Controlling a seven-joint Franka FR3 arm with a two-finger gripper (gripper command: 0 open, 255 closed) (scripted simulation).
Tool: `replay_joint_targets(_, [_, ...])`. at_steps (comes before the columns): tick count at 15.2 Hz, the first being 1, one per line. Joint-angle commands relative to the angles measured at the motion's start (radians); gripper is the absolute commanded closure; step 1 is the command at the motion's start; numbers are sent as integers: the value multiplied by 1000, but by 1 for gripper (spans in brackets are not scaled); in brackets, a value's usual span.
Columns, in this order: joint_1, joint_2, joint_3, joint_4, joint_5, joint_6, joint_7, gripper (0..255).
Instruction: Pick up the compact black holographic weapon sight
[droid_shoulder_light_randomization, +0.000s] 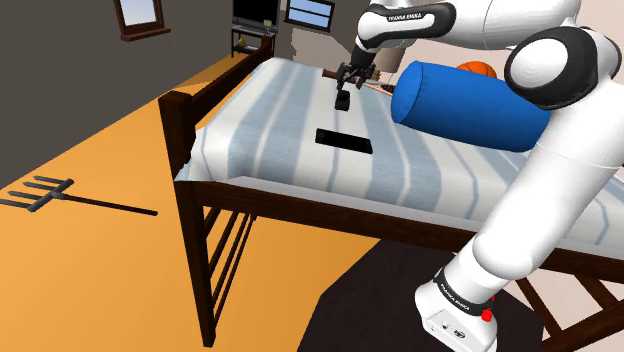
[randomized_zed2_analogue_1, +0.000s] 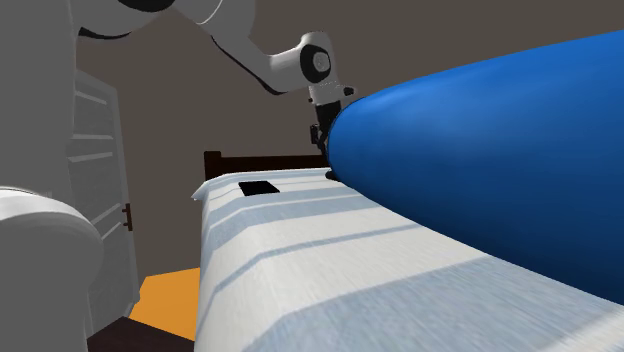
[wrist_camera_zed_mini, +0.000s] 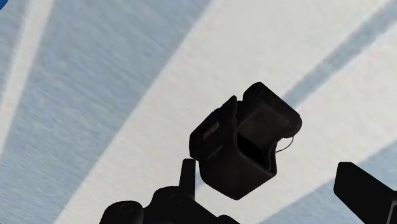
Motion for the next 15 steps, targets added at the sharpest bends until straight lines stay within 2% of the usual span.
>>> replay_joint_targets(1, [-9, 82, -5, 110, 7, -14, -8, 0])
replay_joint_targets(2, [-15, 113, -7, 152, 11, -19, -13, 0])
replay_joint_targets(11, [-15, 120, -6, 60, 9, 80, -7, 0])
replay_joint_targets(12, [-14, 119, -7, 59, 9, 80, -6, 255])
replay_joint_targets(15, [-15, 118, -7, 57, 9, 81, -7, 255])
